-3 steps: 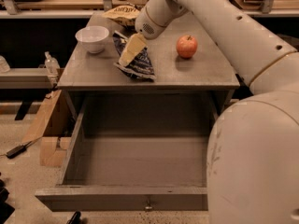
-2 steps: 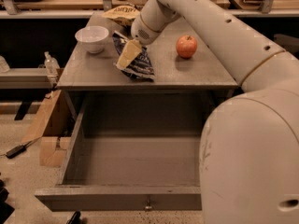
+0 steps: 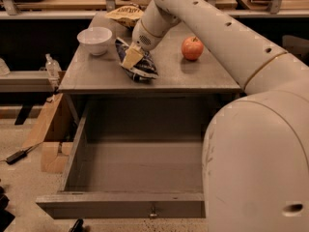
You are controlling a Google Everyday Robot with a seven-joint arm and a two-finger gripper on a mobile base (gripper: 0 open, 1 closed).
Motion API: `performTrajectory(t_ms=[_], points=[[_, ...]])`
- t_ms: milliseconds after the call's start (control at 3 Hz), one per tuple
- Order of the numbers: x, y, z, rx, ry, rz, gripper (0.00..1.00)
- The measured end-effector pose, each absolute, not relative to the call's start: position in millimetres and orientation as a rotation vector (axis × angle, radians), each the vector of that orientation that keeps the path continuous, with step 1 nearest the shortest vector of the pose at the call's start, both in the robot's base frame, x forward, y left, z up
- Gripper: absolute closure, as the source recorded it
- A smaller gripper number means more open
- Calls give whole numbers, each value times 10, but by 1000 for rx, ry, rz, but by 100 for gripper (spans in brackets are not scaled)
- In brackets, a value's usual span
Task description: Place blue chip bag into top drawer
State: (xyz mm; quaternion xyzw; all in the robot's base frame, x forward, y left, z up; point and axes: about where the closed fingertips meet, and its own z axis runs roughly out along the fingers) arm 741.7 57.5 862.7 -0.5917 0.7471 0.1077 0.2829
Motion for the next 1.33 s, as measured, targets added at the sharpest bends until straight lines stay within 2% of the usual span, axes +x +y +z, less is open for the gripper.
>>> performTrajectory(t_ms=[333, 667, 1333], points=[[7416, 593, 8596, -1589, 2002, 292, 89], [7415, 608, 8573, -1592, 2003, 295, 100], [7224, 325, 9030, -1574, 1926, 245, 100]])
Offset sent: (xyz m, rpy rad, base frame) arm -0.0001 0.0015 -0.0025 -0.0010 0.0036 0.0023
